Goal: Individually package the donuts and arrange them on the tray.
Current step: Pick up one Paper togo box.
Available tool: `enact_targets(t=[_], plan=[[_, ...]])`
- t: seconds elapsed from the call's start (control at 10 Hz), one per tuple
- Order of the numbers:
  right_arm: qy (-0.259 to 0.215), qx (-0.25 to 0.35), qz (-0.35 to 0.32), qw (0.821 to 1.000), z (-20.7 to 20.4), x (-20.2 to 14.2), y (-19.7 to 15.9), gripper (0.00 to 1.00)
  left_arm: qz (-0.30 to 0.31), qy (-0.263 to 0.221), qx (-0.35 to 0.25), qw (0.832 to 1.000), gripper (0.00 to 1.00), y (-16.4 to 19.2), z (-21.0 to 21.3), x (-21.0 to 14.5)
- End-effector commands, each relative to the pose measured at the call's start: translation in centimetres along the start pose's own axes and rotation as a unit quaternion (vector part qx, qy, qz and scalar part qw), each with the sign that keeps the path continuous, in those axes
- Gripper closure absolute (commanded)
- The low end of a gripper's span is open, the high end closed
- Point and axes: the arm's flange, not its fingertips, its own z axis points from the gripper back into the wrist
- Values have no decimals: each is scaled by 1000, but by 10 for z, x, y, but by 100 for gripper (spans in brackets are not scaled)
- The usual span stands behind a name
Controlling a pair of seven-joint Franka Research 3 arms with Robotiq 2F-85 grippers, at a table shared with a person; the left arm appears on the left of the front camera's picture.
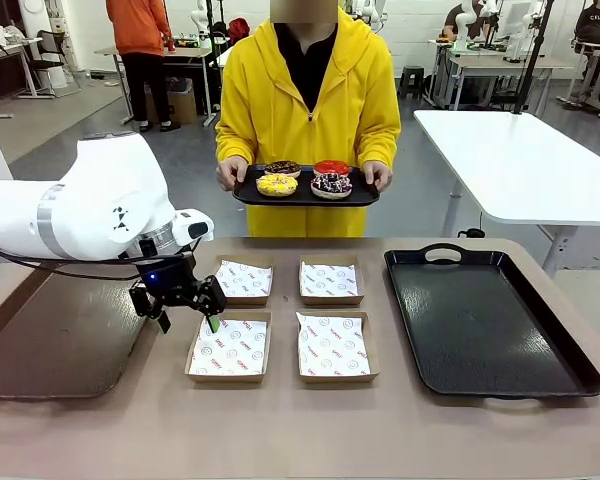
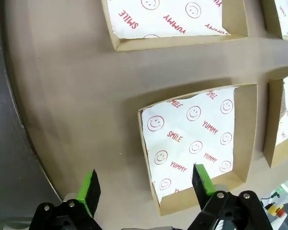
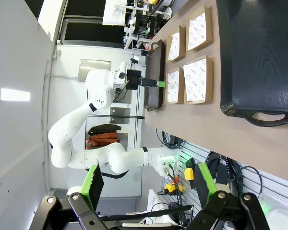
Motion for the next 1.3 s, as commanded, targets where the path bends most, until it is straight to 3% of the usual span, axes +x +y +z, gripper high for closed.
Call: enact_targets(t=[0.0,0.6,0.9,1.2], plan=[[-2,9,6,1000,1,1,0,0,5,0,3,1000,0,7,0,1],[-2,9,6,1000,1,1,0,0,8,0,0,1000,0,8,1,3],[-2,9,6,1000,1,1,0,0,49,-9,92,994,0,-19,7,-7],[-2,9,6,1000,1,1,0,0,89,-16,96,991,0,-27,-2,-15]])
